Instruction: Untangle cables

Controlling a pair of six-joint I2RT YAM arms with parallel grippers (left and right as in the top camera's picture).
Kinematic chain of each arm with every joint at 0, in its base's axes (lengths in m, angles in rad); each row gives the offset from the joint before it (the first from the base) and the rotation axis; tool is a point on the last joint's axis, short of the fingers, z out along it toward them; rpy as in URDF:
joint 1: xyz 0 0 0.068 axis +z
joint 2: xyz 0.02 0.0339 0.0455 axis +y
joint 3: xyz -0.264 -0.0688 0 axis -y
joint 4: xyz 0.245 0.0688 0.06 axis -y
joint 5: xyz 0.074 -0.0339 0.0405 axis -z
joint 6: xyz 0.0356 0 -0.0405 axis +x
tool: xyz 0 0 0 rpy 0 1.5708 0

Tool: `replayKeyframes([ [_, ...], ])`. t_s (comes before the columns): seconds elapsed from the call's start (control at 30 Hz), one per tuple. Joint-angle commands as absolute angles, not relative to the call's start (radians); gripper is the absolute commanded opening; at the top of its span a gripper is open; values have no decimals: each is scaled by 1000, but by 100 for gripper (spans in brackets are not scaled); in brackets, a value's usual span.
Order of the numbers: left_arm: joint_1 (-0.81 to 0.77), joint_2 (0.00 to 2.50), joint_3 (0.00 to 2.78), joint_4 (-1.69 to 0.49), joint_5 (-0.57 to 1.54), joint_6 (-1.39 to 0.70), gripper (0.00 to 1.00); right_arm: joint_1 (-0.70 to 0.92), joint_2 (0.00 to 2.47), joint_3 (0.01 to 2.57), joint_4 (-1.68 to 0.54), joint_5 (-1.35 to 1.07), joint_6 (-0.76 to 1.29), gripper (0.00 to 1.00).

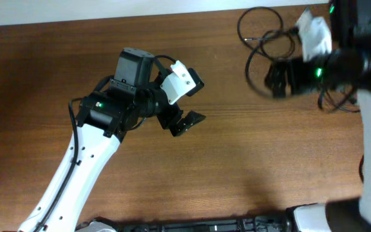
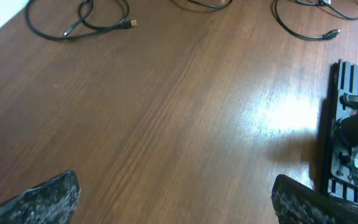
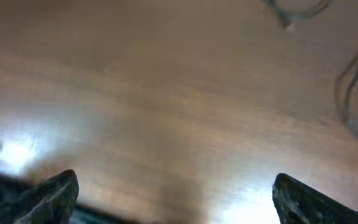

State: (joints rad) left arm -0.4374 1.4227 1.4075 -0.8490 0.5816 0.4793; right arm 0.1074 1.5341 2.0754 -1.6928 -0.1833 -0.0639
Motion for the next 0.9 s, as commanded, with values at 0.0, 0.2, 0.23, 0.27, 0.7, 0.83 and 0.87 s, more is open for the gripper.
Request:
replayKeyframes([
  [0.0,-435,1407,1424,-850,578,488,99,159,1434,1914,-1699,-171,-71,99],
  [0.2,-435,1407,1424,-850,578,488,99,164,1444,1838,-1698,-172,-71,99],
  [0.23,-435,1407,1424,-850,578,488,99,164,1453,1838,-1698,-172,-71,99],
  [0.27,-435,1407,1424,-850,578,488,99,164,1463,1838,-1699,-175,-71,99],
  [0.7,-435,1407,1424,-850,578,488,99,163,1490,1838,-1699,-191,-71,99],
  [0.83,-435,1407,1424,-850,578,488,99,163,1492,1838,-1698,-233,-71,99],
  [0.87,-435,1407,1424,-850,578,488,99,164,1483,1838,-1694,-236,-71,99],
])
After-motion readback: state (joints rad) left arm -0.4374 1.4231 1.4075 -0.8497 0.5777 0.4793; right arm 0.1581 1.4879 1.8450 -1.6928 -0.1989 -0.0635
